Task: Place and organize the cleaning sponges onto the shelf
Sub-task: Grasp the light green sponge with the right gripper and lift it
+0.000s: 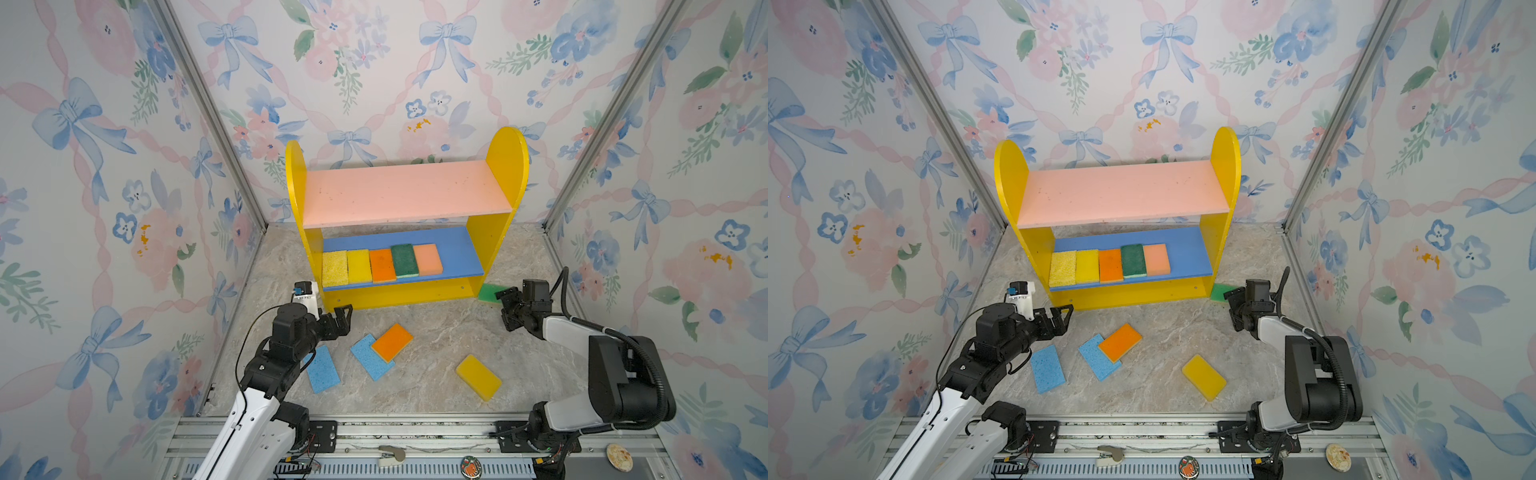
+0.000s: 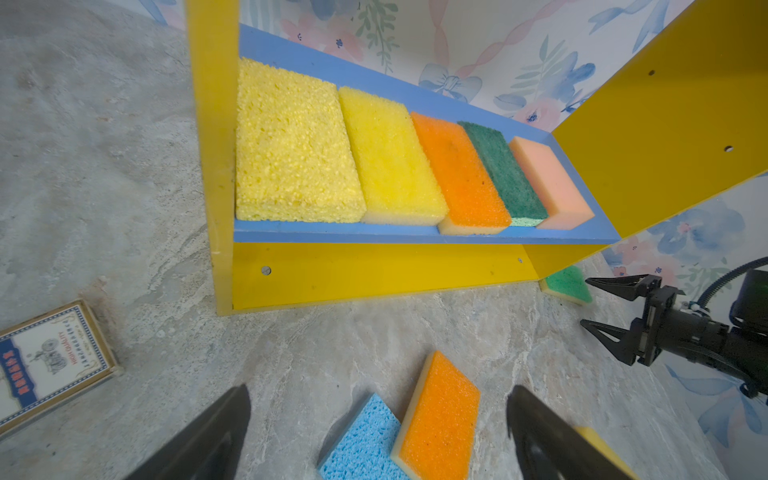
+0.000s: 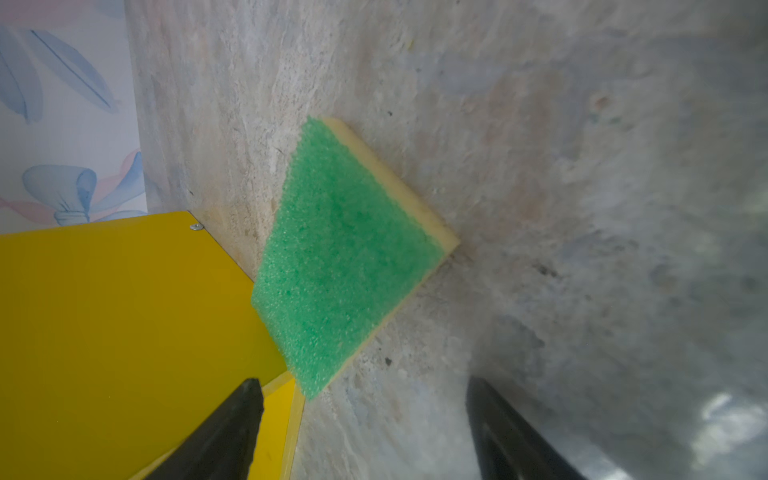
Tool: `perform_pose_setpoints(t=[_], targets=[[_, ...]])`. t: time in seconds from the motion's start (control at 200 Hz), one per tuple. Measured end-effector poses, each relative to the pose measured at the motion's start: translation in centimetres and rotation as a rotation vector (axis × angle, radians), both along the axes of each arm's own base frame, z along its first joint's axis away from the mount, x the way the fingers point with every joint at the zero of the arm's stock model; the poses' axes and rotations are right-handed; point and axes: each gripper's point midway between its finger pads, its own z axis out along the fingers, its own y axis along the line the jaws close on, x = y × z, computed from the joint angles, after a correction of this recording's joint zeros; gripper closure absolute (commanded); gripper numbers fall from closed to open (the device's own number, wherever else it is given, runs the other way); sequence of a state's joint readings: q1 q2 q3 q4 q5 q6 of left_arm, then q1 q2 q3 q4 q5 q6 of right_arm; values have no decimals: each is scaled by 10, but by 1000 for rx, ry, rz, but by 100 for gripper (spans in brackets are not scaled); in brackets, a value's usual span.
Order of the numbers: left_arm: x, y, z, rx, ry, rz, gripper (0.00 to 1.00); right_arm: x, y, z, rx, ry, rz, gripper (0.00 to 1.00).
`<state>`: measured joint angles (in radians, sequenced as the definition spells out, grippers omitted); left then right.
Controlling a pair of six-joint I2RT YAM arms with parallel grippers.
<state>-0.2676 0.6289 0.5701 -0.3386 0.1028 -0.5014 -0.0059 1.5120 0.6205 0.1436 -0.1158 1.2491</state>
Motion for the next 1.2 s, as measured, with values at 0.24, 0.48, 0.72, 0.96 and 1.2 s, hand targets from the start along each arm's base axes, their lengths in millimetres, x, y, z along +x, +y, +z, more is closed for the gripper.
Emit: perform_pose_setpoints(t=[0.24, 0.48, 0.72, 0.96, 1.2], targets=[[0, 0, 0, 0, 0, 0, 2, 20, -9, -3, 4, -5, -81, 38], [0, 0, 1, -6, 0, -3, 2, 34, -14, -10, 0, 24, -117, 64], [1, -4, 2, -19, -11, -23, 2, 32, -16, -12, -21, 58, -101, 84], [-1, -10, 4, -36, -13, -56, 2, 5, -58, 38, -116, 29, -99, 83], [-3, -34, -7, -96, 57, -174, 2, -47, -48, 84, -193, 24, 106, 83]])
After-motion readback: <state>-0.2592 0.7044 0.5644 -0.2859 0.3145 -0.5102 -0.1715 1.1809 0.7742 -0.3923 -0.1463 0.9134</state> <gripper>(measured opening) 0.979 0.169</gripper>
